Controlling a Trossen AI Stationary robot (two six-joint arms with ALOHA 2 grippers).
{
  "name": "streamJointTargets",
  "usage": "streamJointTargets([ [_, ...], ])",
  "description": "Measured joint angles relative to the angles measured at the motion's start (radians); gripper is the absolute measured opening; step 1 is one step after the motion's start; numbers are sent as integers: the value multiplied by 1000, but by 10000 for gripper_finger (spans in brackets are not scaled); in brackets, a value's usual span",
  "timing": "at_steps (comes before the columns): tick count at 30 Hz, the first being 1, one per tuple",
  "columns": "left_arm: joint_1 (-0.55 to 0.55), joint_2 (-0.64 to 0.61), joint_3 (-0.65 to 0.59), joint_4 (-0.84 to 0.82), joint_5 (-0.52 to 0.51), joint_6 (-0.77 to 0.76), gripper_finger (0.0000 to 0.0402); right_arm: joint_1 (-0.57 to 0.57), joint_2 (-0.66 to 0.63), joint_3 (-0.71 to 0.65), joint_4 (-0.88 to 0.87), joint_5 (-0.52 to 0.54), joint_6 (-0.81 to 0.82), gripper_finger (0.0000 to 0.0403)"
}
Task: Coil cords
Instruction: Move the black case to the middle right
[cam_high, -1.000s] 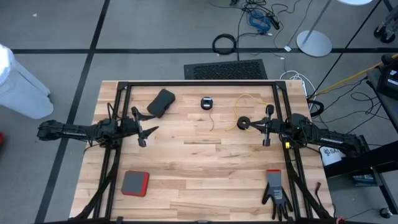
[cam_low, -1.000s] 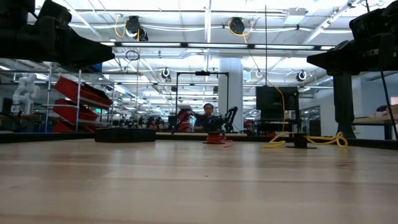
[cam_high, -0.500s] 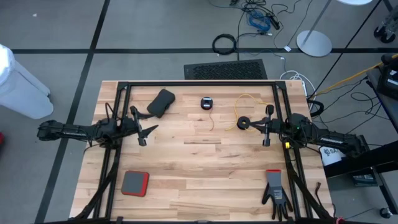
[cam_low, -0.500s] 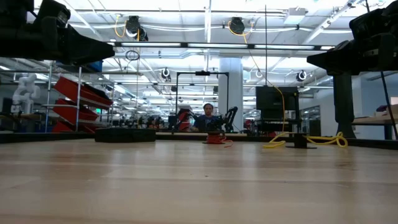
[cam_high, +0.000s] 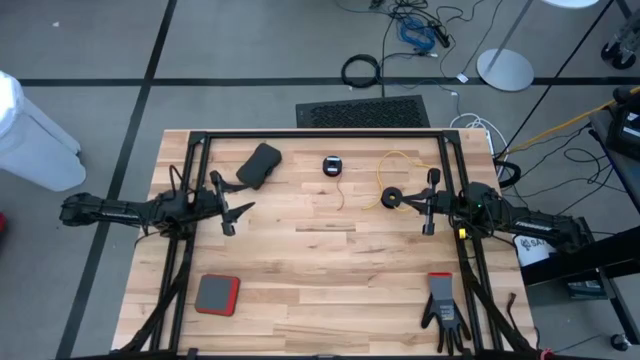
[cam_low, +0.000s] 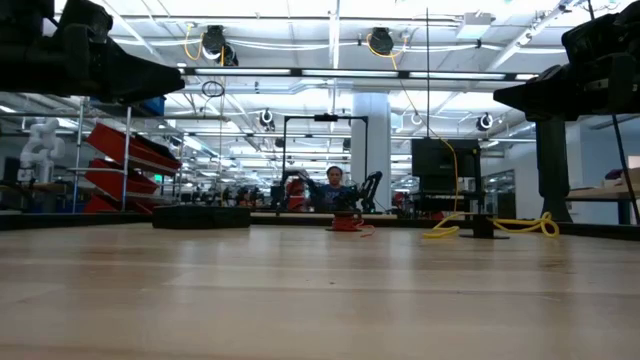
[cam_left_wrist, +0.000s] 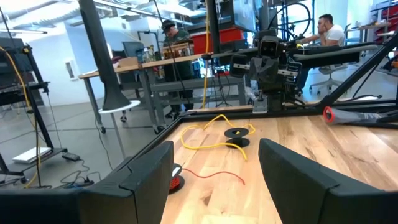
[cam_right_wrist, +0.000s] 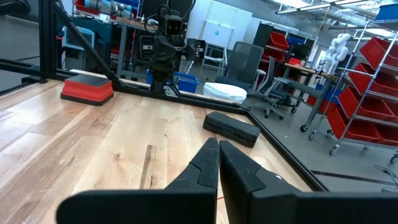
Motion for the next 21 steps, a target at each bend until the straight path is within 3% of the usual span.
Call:
streamJointTargets([
  [21,0,0,0,8,-18,44,244,0,0,0,0,0,0,0],
])
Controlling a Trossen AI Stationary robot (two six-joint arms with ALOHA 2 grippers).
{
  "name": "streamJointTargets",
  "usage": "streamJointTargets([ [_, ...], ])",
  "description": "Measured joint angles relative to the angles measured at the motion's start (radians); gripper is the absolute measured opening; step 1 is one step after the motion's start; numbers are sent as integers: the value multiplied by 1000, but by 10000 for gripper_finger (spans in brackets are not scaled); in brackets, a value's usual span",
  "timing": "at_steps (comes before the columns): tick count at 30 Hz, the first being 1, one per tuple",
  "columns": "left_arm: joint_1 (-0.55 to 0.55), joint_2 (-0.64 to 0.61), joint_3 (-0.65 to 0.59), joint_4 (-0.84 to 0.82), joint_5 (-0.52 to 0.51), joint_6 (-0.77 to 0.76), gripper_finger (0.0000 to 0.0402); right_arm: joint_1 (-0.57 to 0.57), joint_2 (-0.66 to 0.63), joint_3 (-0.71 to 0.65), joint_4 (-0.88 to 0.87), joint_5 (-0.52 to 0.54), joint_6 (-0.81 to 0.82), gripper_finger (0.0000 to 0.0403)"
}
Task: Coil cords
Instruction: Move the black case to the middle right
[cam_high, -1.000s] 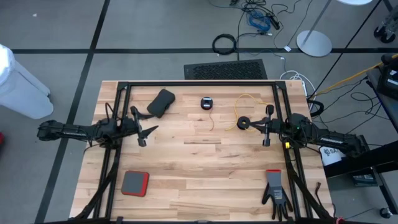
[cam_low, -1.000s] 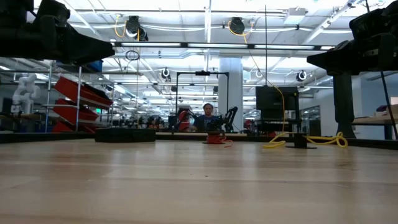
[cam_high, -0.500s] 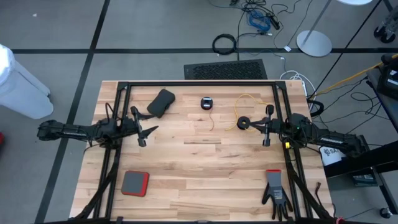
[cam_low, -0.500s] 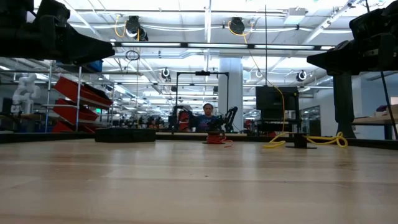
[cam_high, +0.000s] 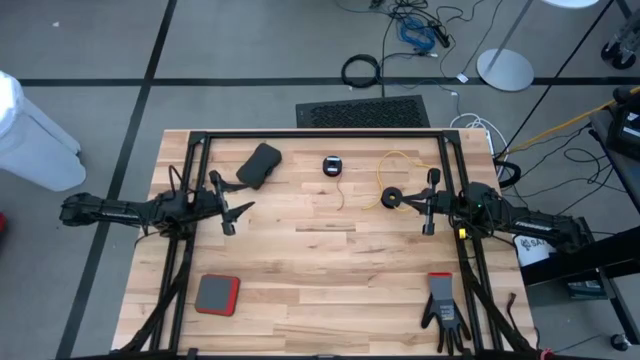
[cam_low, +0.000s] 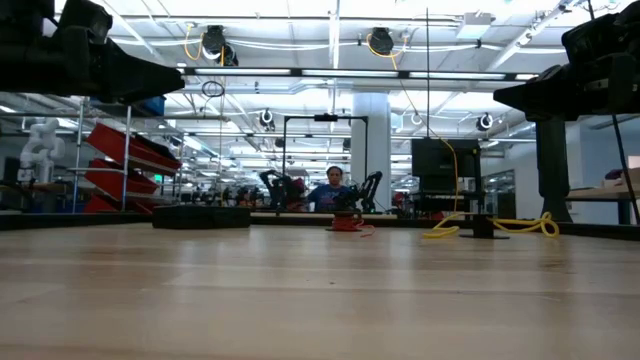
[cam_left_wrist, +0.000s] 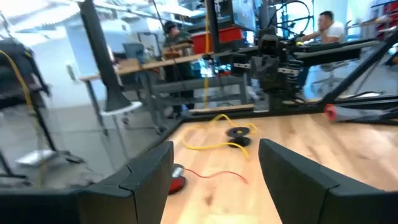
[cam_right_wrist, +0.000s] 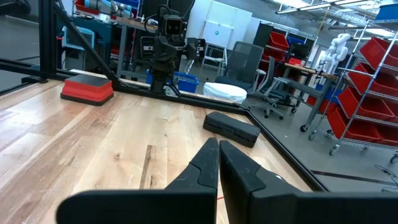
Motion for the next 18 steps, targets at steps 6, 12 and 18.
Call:
streamJointTargets([
  [6,0,0,0,6,-4,-3,244,0,0,0,0,0,0,0],
  [12,0,0,0,66,25,-19,244,0,0,0,0,0,0,0],
  [18,0,22,0,418,72,-9,244,0,0,0,0,0,0,0],
])
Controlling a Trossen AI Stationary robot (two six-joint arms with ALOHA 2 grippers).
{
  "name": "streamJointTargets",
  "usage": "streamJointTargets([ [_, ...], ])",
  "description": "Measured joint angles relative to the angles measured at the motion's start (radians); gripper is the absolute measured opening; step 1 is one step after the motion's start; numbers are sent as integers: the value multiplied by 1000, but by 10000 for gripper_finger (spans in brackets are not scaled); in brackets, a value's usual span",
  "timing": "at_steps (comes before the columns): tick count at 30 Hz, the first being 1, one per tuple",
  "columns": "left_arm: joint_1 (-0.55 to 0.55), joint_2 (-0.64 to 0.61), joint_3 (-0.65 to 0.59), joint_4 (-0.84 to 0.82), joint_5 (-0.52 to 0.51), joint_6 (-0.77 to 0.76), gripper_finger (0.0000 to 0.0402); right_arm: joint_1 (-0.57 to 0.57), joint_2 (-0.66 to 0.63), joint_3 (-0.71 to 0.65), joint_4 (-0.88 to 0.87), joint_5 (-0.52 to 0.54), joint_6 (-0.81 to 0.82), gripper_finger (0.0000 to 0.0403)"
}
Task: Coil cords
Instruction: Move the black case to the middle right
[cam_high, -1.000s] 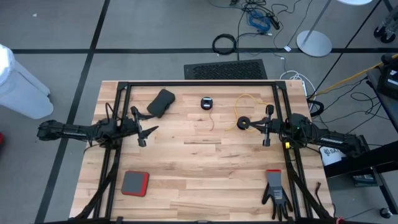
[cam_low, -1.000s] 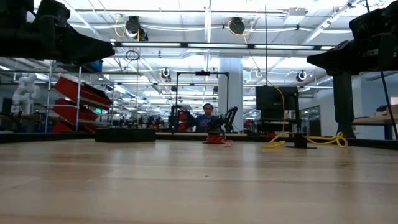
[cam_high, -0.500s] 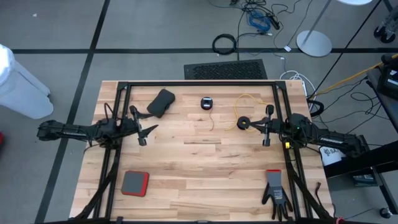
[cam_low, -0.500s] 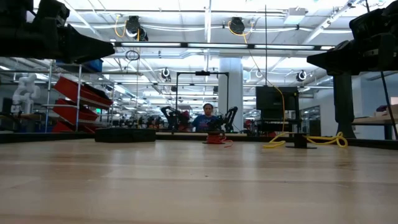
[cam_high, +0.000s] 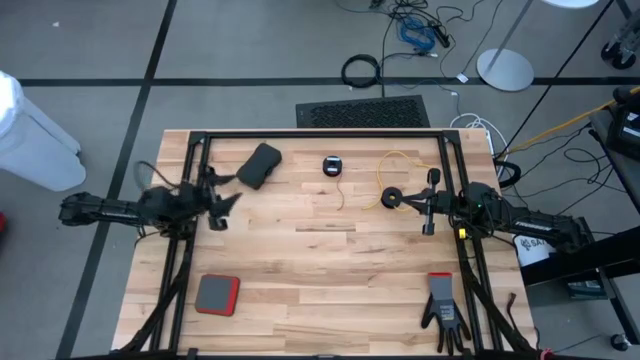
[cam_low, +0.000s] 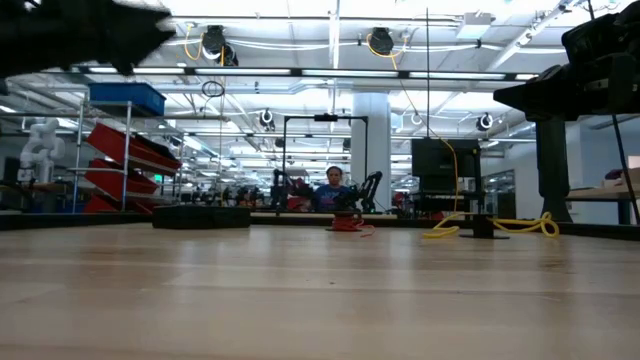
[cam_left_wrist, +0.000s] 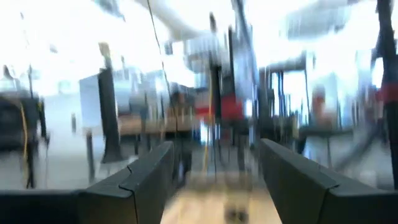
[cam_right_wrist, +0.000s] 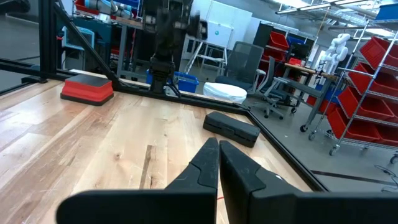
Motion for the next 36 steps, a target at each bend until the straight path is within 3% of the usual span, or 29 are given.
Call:
streamJointTargets([
  [3,0,27,30,181,51,22,244,0,0,0,0,0,0,0],
  [5,0,45,88,218,100,24,244,0,0,0,0,0,0,0],
  [11,0,145,324,74,176,24,244,0,0,0,0,0,0,0],
  [14,0,212,478,-117,167,26,244,0,0,0,0,0,0,0],
  [20,0,382,807,-718,64,57,244,0,0,0,0,0,0,0],
  [24,0,487,947,-1065,-30,32,244,0,0,0,0,0,0,0],
  [31,0,576,937,-1391,-50,-105,244,0,0,0,0,0,0,0],
  [36,0,618,822,-1411,-50,-215,244,0,0,0,0,0,0,0],
])
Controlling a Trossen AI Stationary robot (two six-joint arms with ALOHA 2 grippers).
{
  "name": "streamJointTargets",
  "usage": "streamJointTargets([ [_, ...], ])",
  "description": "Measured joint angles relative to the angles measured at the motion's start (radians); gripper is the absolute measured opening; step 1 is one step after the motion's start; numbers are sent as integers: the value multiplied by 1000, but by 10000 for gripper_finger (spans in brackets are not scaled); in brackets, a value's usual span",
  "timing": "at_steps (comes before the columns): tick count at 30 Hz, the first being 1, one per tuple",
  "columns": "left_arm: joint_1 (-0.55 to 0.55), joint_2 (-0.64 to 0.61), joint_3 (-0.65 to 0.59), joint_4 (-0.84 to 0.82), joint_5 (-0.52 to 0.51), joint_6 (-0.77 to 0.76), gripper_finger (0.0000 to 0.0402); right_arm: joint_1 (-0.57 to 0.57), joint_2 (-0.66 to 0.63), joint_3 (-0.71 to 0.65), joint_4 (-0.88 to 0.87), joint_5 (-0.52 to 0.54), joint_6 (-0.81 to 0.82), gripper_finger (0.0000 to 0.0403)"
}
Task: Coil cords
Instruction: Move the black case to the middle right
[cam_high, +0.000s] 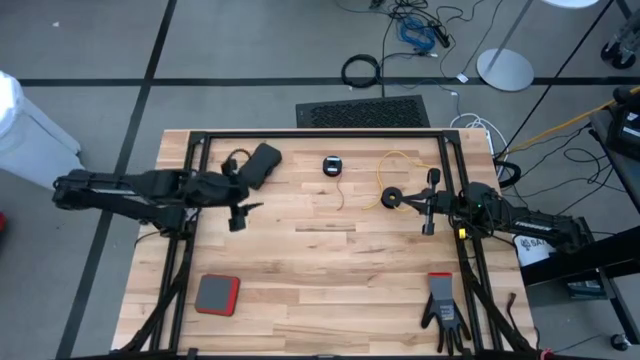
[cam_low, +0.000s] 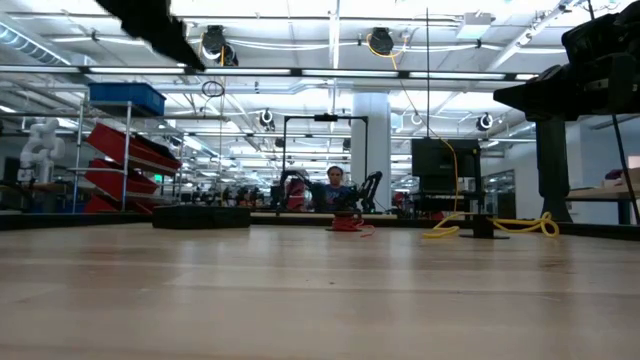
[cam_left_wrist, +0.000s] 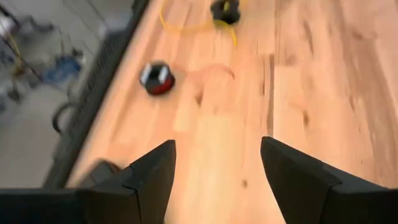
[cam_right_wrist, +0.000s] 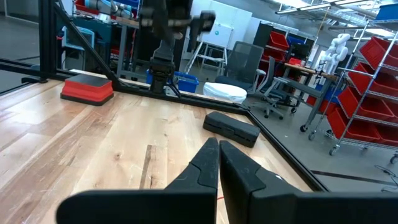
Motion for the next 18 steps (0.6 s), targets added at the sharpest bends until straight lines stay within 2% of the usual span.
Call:
streamJointTargets([
  [3,0,25,-109,77,7,-31,244,0,0,0,0,0,0,0],
  [6,0,41,-245,277,27,-53,244,0,0,0,0,0,0,0],
  [10,-1,69,-441,713,78,-55,244,0,0,0,0,0,0,0],
  [13,-1,104,-564,1124,93,-30,244,0,0,0,0,0,0,0],
  [15,1,139,-622,1391,93,-8,244,0,0,0,0,0,0,0],
  [18,1,187,-644,1725,94,55,244,0,0,0,0,0,0,0],
])
